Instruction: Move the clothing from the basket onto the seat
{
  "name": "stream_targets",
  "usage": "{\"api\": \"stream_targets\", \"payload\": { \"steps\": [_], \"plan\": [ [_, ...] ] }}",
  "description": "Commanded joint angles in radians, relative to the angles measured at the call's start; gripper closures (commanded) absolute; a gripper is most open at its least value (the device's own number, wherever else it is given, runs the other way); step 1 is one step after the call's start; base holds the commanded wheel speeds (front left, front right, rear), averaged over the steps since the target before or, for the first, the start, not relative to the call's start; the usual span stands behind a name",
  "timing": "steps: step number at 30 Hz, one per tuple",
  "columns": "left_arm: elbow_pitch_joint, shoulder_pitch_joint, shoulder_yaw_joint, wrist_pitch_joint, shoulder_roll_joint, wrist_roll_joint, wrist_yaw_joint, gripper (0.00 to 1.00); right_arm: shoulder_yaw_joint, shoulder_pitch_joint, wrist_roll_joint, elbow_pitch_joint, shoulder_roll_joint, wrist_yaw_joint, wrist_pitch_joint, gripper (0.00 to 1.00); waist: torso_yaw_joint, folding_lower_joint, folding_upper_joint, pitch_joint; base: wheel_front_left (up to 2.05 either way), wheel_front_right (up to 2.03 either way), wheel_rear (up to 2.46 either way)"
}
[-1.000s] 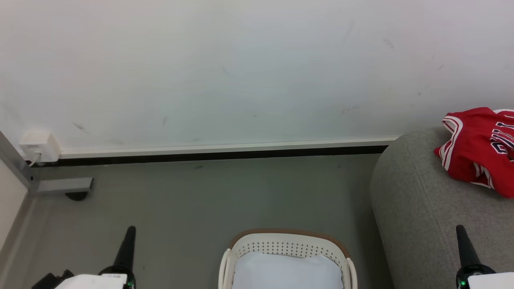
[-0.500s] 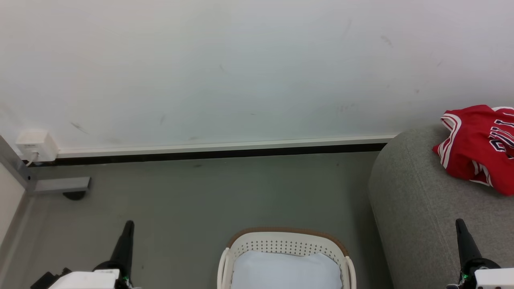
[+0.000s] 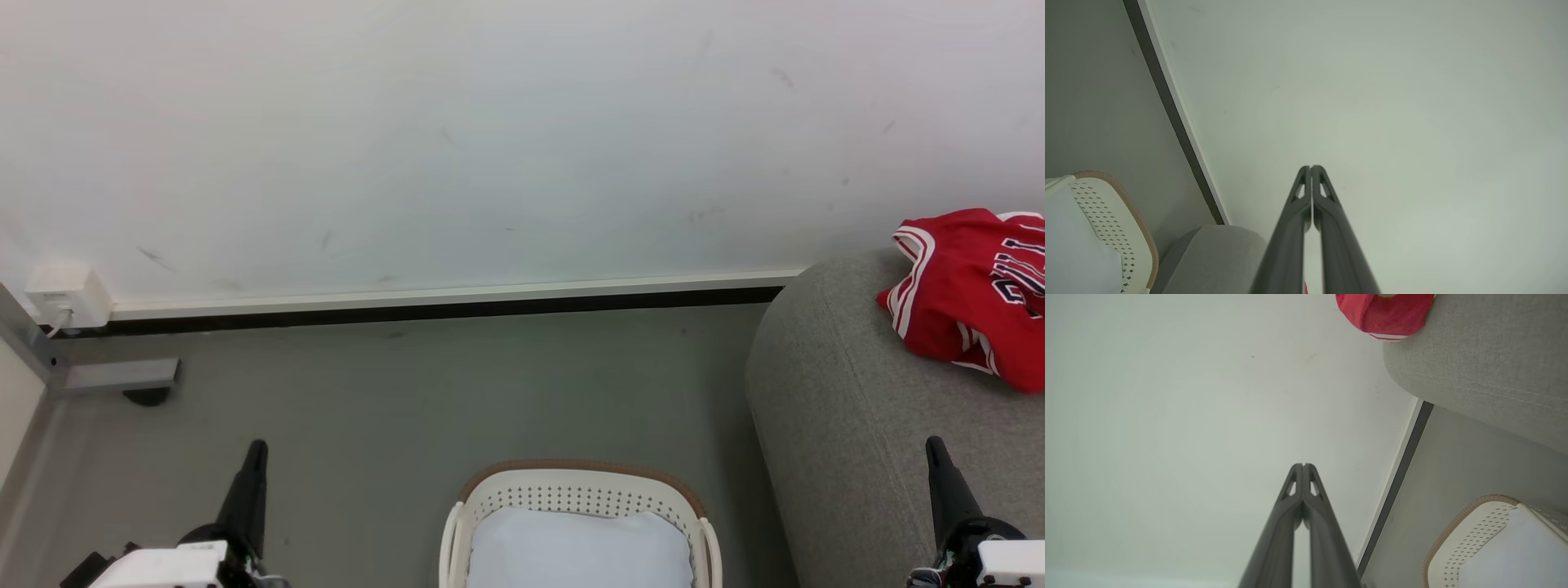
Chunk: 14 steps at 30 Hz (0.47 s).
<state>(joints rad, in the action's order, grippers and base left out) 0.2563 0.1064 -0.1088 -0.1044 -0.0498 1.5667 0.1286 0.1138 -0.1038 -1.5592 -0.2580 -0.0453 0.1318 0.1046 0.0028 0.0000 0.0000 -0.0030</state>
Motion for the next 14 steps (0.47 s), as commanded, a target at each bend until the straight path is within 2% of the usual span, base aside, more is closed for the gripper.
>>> {"api": "stream_targets", "payload": {
  "steps": [1, 6, 14],
  "plan": [
    [-0.004, 0.014, -0.006, -0.005, -0.002, 0.016, 0.004, 1.00, 0.004, -0.017, -0.020, 0.007, -0.008, -0.002, 0.006, 1.00, -0.001, 0.0000, 0.0000, 0.001, 0.00, 0.00, 0.00],
    [-0.007, 0.015, -0.010, -0.015, -0.001, 0.052, 0.004, 1.00, 0.004, -0.018, -0.055, 0.009, -0.009, -0.002, 0.014, 1.00, -0.003, 0.0000, 0.0000, 0.003, 0.00, 0.00, 0.00],
    [-0.006, 0.014, -0.010, -0.015, -0.001, 0.050, 0.004, 1.00, 0.004, -0.017, -0.053, 0.009, -0.008, -0.002, 0.015, 1.00, -0.003, 0.0000, 0.0000, 0.003, 0.00, 0.00, 0.00]
  ]
}}
